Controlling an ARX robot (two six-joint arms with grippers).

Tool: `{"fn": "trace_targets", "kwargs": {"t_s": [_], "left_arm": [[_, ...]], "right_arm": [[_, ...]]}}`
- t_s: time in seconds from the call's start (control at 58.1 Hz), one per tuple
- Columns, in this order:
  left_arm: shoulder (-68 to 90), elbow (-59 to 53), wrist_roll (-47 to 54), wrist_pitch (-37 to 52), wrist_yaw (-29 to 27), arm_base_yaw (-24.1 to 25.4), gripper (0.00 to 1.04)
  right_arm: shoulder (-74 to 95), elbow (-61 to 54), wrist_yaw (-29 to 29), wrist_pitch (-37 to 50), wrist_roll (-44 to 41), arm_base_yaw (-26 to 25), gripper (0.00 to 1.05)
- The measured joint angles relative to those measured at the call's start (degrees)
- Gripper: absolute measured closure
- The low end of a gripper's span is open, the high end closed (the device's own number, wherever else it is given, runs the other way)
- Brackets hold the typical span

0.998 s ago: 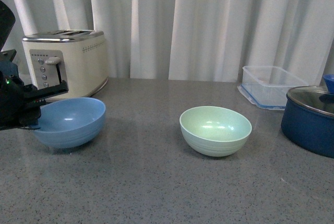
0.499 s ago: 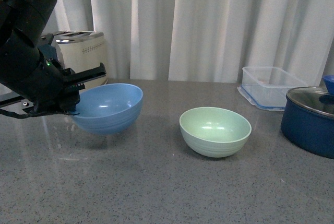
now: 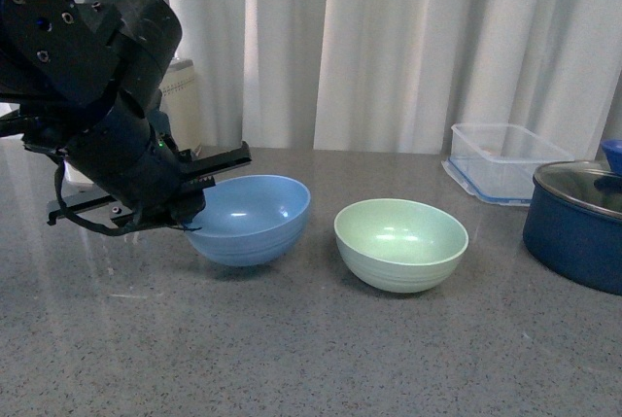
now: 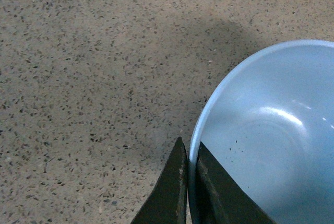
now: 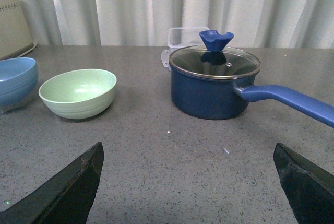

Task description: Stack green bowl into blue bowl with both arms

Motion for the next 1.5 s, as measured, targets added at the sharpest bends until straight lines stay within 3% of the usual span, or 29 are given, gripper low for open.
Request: {"fn": "trace_targets", "kwargs": {"t_s": [0.809,1.101,1.308,1.342,1.497], "left_arm": [[2.97,1.79,0.0,-0.79,-2.19,-2.16,1.01],[1.88,0.0,1.7,1.84,-3.93,-2.34,0.4],[-5.7,-8.02,7.13,9.18,-7.98,-2.05,0.09],[-7.56,-9.66,8.57,10.25,-8.55,-1.99,0.05],[-17.27,-17.88,14.23,14.78,-11.26,-1.73,0.07]], "right_arm": [[0.0,0.0,0.0,-0.02,0.0,0.0,0.1],[0.0,0.0,0.0,-0.02,0.0,0.0,0.1],[0.0,0.0,0.0,-0.02,0.0,0.0,0.1],[0.0,0.0,0.0,0.0,0.0,0.0,0.1],[0.0,0.0,0.02,-0.02,0.0,0.0,0.1]]}}
